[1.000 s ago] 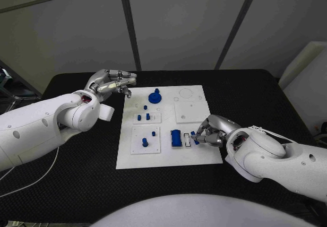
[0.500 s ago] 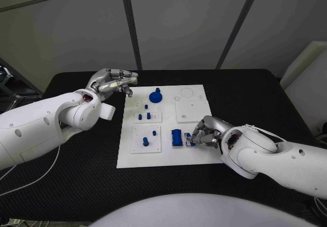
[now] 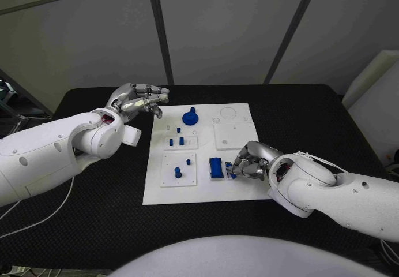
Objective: Assemble the parts on the task board
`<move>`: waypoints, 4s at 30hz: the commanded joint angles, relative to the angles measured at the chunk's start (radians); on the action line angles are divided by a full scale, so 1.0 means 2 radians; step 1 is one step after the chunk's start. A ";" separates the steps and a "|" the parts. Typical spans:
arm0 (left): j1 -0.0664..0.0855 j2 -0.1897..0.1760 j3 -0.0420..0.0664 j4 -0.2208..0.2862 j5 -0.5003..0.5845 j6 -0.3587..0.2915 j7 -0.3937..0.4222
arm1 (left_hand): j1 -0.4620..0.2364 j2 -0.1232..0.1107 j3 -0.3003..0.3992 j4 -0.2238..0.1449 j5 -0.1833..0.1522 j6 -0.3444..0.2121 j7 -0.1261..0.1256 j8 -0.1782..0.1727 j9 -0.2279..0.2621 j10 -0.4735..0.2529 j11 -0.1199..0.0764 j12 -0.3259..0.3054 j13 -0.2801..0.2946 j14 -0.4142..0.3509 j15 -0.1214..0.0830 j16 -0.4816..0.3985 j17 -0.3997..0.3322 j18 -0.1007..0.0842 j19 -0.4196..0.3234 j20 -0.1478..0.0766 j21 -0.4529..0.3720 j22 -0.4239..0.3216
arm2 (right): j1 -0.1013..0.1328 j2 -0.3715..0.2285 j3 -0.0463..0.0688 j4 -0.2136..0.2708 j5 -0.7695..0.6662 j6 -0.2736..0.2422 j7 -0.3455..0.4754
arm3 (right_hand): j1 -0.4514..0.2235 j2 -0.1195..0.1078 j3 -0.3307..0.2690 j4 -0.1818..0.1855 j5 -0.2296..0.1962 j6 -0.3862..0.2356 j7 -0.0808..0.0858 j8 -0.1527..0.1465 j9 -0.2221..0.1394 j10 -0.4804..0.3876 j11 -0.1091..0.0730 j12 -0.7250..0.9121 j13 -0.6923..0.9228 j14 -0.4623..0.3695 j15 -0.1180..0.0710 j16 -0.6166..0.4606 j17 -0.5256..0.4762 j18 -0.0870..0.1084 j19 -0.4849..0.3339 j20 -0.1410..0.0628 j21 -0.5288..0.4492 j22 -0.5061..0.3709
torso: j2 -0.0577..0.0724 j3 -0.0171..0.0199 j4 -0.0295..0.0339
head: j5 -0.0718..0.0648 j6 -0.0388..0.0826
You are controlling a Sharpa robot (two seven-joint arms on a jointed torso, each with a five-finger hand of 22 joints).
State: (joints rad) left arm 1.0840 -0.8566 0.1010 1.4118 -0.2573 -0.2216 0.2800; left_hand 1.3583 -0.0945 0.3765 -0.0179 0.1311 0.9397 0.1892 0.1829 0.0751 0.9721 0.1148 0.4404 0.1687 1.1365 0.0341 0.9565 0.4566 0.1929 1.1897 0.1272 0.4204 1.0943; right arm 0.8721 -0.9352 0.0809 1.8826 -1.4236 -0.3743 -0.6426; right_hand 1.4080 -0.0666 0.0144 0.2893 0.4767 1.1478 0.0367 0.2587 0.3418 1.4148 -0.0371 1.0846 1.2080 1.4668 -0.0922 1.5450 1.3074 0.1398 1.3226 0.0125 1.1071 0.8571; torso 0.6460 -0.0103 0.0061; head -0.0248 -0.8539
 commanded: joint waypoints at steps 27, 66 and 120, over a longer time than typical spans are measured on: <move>0.001 -0.002 0.000 0.000 0.001 0.006 -0.001 | -0.001 0.005 0.001 0.002 0.003 -0.003 0.000 0.002 0.000 -0.005 0.001 0.004 0.001 -0.004 0.000 0.003 -0.001 -0.005 0.002 0.001 -0.003 -0.001 | -0.001 -0.025 -0.001 0.020 -0.017 -0.001 0.042 | -0.098 -0.002 -0.067 -0.001 -0.063 0.001 0.003 0.005 0.011 0.006 0.003 0.009 0.011 0.048 0.001 0.002 0.112 -0.007 0.000 0.004 -0.001 0.002 | 0.000 0.0005 -0.0007 | -0.002 0.001; 0.000 -0.002 0.000 -0.003 0.001 0.006 0.000 | -0.001 0.005 0.001 0.002 0.003 -0.003 0.000 0.002 0.000 -0.005 0.001 0.004 0.001 -0.004 0.000 0.003 -0.001 -0.005 0.002 0.001 -0.003 -0.001 | -0.001 -0.033 -0.001 0.008 -0.006 0.040 0.068 | -0.055 0.008 -0.073 -0.005 -0.067 0.001 0.003 0.007 0.016 0.006 0.003 0.011 0.014 0.048 0.000 0.002 0.113 -0.007 0.000 0.003 -0.001 0.003 | 0.000 0.0000 0.0003 | -0.003 -0.003; -0.001 -0.001 0.000 -0.004 0.001 0.007 -0.001 | -0.002 0.005 0.001 0.002 0.003 -0.004 0.001 0.003 0.000 -0.007 0.001 0.006 0.000 -0.005 0.000 0.003 -0.001 -0.005 0.003 0.001 -0.003 -0.001 | -0.001 -0.039 -0.001 0.005 -0.008 0.042 0.103 | -0.049 -0.021 -0.116 0.000 -0.211 -0.012 0.007 0.010 0.025 -0.008 0.008 -0.024 -0.006 0.042 0.004 -0.013 0.089 -0.001 -0.016 0.007 -0.030 -0.032 | -0.001 -0.0001 -0.0002 | -0.005 -0.003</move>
State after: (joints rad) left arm 1.0818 -0.8585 0.1010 1.4030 -0.2572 -0.2170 0.2740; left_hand 1.3583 -0.0945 0.3765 -0.0179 0.1311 0.9397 0.1891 0.1828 0.0751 0.9651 0.1150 0.4490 0.1680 1.1330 0.0375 0.9565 0.4548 0.1929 1.1897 0.1272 0.4204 1.0925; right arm 0.8693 -1.0110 0.0784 1.8857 -1.4510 -0.2663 -0.4739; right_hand 1.3131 -0.0999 -0.2138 0.2874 0.0580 1.1313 0.0531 0.2749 0.3919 1.4053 -0.0211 1.0435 1.1962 1.4650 -0.0891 1.5219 1.3080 0.1397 1.2989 0.0282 1.0530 0.7938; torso 0.6447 -0.0098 0.0057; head -0.0332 -0.8597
